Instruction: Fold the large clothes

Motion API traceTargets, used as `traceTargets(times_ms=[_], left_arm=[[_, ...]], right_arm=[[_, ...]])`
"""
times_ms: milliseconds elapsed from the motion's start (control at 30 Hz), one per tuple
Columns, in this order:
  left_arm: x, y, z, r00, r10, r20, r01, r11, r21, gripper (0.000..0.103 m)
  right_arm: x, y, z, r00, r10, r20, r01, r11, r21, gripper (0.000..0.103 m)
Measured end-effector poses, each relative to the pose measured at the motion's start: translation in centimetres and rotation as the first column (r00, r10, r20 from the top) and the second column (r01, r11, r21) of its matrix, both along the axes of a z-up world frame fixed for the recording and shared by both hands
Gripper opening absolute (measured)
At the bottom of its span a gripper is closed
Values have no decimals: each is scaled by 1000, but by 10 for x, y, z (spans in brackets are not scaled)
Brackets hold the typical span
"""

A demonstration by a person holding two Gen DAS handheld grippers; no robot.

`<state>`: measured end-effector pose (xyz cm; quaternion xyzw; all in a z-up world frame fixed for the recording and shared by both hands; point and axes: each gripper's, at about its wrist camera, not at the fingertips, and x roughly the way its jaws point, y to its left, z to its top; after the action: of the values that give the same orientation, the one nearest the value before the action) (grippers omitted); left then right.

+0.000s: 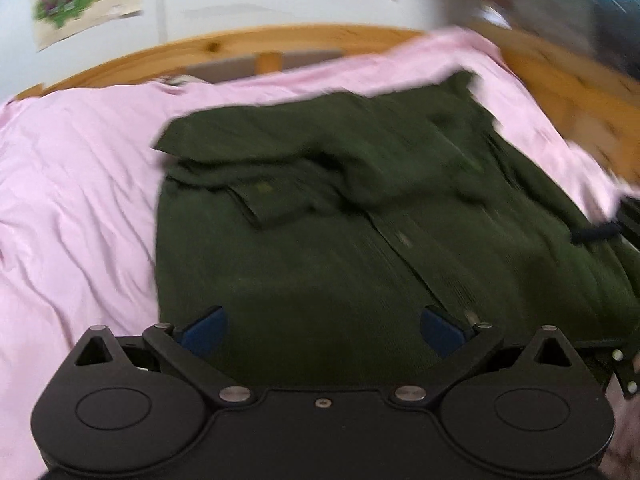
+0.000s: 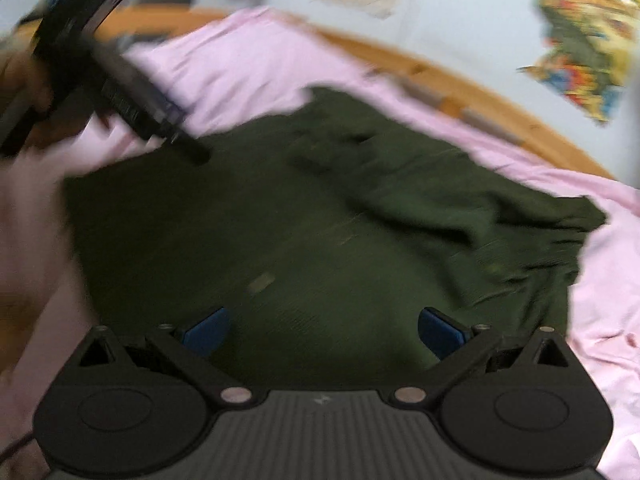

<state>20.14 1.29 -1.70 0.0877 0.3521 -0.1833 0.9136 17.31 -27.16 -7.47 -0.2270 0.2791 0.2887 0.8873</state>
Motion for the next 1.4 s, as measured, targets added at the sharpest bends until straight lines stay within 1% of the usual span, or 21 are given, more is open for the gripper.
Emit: traceTargets(times_ms=[100, 167, 267, 300, 367, 400, 467, 500, 533, 567, 633, 733, 767, 867, 900, 967, 1000, 1033, 1067, 1267, 1400], left_arm=[[-28, -4, -8, 995, -89, -47, 90, 996, 17, 102], [-46, -8, -17, 986, -152, -72, 155, 988, 29, 102], [-70, -19, -33, 965, -247, -84, 254, 964, 82, 102], [-76, -24, -38, 959, -268, -88, 276, 956, 99, 102], [-84, -34, -48, 944, -311, -108, 324, 937, 128, 102], [-87, -38, -52, 938, -326, -114, 340, 929, 145, 102], [-90, -44, -57, 933, -342, -110, 357, 916, 183, 102], [-91, -47, -60, 933, -346, -100, 360, 907, 218, 102], [-91, -50, -61, 934, -346, -91, 357, 901, 248, 102], [-91, -51, -63, 935, -345, -84, 355, 895, 272, 102], [-89, -51, -64, 936, -340, -85, 350, 895, 278, 102], [-80, -49, -61, 947, -310, -89, 322, 905, 278, 102], [-77, -49, -60, 950, -301, -85, 313, 908, 279, 102], [-70, -46, -56, 955, -284, -89, 297, 915, 274, 100], [-68, -44, -54, 956, -280, -87, 294, 916, 274, 99], [-64, -45, -52, 959, -272, -78, 282, 914, 291, 98], [-61, -47, -52, 961, -266, -78, 277, 914, 298, 98], [-60, -47, -52, 963, -259, -79, 271, 914, 302, 98], [-58, -47, -52, 964, -255, -80, 267, 914, 305, 98], [-51, -50, -60, 971, -222, -91, 240, 907, 346, 98], [-46, -60, -69, 974, -219, -56, 224, 899, 377, 98]], right_arm=[[-34, 13, -3, 993, 110, -31, -112, 991, -78, 103], [-53, 21, -6, 988, 149, -30, -152, 978, -141, 103], [-69, 27, -16, 986, 164, -28, -166, 956, -244, 103], [-71, 30, -29, 989, 141, -38, -146, 940, -307, 103], [-71, 30, -34, 991, 128, -41, -134, 940, -314, 103], [-66, 28, -34, 996, 84, -33, -90, 956, -280, 103], [-63, 25, -34, 998, 61, -22, -65, 963, -260, 103], [-56, 20, -31, 1000, 13, -1, -13, 978, -206, 103], [-56, 20, -31, 1000, 13, -1, -13, 978, -206, 103], [-48, 13, -29, 1000, -17, -3, 16, 988, -151, 102], [-44, 10, -28, 1000, -26, 1, 26, 992, -122, 102], [-29, -6, -9, 992, -121, 27, 119, 991, 65, 102], [-29, -6, -9, 992, -121, 27, 119, 991, 65, 102], [-5, -26, 4, 979, -203, -25, 203, 949, 241, 103], [9, -34, 6, 968, -236, -85, 251, 915, 316, 103], [16, -41, 6, 956, -261, -131, 292, 883, 367, 102], [16, -41, 6, 956, -261, -131, 292, 883, 367, 103], [22, -44, 5, 949, -277, -151, 315, 863, 394, 102], [22, -45, 6, 947, -282, -152, 320, 860, 398, 103], [17, -46, 2, 949, -279, -146, 315, 858, 406, 103], [20, -43, 0, 950, -279, -140, 312, 857, 411, 103]])
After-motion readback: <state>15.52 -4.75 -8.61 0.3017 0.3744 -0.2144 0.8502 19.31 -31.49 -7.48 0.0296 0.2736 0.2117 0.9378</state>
